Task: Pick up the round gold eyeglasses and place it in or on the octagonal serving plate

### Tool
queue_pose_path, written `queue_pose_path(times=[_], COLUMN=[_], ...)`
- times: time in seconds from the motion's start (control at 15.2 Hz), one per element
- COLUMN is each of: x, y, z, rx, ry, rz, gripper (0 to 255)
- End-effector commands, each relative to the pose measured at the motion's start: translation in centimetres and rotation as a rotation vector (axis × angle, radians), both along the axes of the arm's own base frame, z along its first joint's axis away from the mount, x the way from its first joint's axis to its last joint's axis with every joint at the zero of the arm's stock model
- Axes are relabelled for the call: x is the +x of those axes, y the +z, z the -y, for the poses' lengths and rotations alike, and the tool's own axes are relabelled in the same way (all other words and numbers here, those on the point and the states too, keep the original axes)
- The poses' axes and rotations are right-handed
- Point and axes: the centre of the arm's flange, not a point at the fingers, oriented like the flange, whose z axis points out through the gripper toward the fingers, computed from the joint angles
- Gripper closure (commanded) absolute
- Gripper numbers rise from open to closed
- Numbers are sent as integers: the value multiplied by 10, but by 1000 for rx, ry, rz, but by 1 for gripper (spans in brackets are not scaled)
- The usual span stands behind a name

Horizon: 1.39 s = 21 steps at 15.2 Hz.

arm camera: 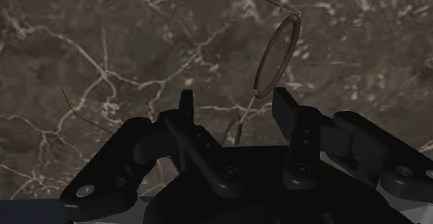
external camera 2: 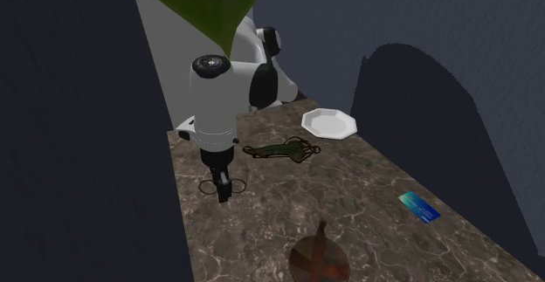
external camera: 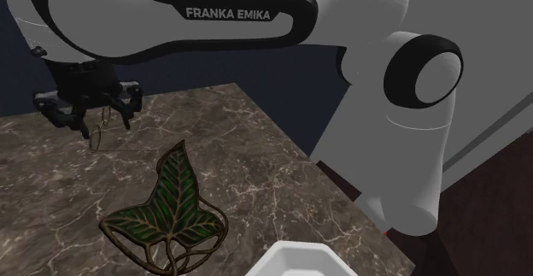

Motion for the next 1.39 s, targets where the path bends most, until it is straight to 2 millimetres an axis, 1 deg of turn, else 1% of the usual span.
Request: queue_pose_path(times=[0.0, 0.46, 0.53, 1.32], x=[0, -1, 0, 0], y=[0, -1, 0, 63], z=[0, -2, 0, 0], rx=[0, 0, 0, 0], ry=[0, 0, 0, 0], rz=[0, 0, 0, 0], gripper=[255, 255, 255, 255])
